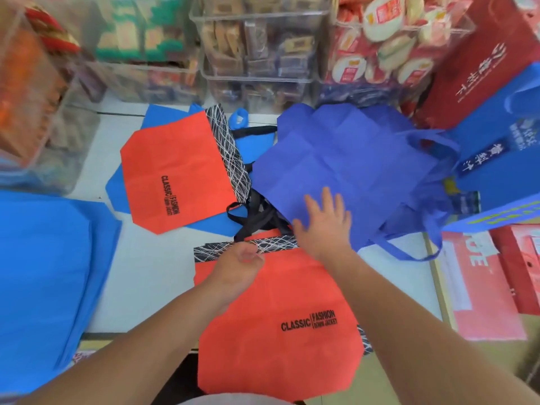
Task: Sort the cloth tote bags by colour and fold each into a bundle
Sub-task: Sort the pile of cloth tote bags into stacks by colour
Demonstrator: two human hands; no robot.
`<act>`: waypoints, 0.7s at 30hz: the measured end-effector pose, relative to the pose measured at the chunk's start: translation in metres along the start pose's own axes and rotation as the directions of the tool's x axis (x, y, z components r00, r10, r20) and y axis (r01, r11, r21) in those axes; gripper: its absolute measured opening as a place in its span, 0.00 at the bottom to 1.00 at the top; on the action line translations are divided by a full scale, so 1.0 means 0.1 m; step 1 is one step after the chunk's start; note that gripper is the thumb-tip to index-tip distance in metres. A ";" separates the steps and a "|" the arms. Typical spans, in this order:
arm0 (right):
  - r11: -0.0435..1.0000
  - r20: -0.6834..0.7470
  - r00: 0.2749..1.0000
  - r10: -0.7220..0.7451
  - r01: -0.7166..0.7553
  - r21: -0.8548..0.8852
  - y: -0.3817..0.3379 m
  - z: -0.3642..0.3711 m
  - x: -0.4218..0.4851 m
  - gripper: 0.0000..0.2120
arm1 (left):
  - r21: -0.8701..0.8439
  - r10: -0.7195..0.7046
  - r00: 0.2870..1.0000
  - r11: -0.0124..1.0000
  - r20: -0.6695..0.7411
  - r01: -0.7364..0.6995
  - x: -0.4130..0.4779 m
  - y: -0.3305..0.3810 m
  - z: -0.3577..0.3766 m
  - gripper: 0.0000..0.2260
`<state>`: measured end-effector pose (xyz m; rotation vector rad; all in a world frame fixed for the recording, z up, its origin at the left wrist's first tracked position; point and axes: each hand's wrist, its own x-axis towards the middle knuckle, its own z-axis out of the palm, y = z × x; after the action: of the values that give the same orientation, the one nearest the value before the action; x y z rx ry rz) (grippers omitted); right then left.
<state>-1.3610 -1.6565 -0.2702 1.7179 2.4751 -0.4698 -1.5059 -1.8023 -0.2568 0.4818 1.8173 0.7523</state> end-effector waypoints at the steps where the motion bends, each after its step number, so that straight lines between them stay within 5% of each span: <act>1: 0.999 0.101 0.995 -0.008 0.003 0.042 -0.10 0.14 -0.05 0.33 | 0.018 0.010 1.000 1.000 -0.003 -0.010 0.01 -0.02 -0.01 0.11; 4: 0.999 0.232 0.972 0.032 -0.028 -0.020 -0.11 0.44 -0.09 0.35 | 0.193 0.034 0.999 0.980 0.022 -0.038 0.00 -0.23 -0.09 0.13; 9: 0.993 0.169 0.985 -0.020 0.040 -0.114 0.32 0.37 -0.02 0.31 | 0.474 -0.005 0.987 0.877 0.159 -0.072 -0.03 -0.66 -0.21 0.22; 16: 0.957 0.081 0.957 -0.279 0.284 -0.055 1.10 0.30 -0.20 0.33 | 0.415 -0.029 0.975 0.907 0.219 -0.066 0.05 -0.75 -0.26 0.23; 18: 0.974 0.163 0.969 -0.186 0.204 -0.101 1.33 0.25 -0.28 0.29 | 0.404 -0.032 0.968 0.912 0.249 -0.074 0.06 -0.77 -0.29 0.24; 21: 0.992 0.314 0.941 0.127 -0.127 -0.019 1.40 0.16 -0.33 0.24 | 0.433 -0.041 0.962 0.897 0.268 -0.082 0.07 -0.79 -0.31 0.26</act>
<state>-1.2210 -1.6462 -0.3044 1.6414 2.1290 -0.6739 -1.5351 -1.8630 -0.3091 0.8594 1.7185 0.2581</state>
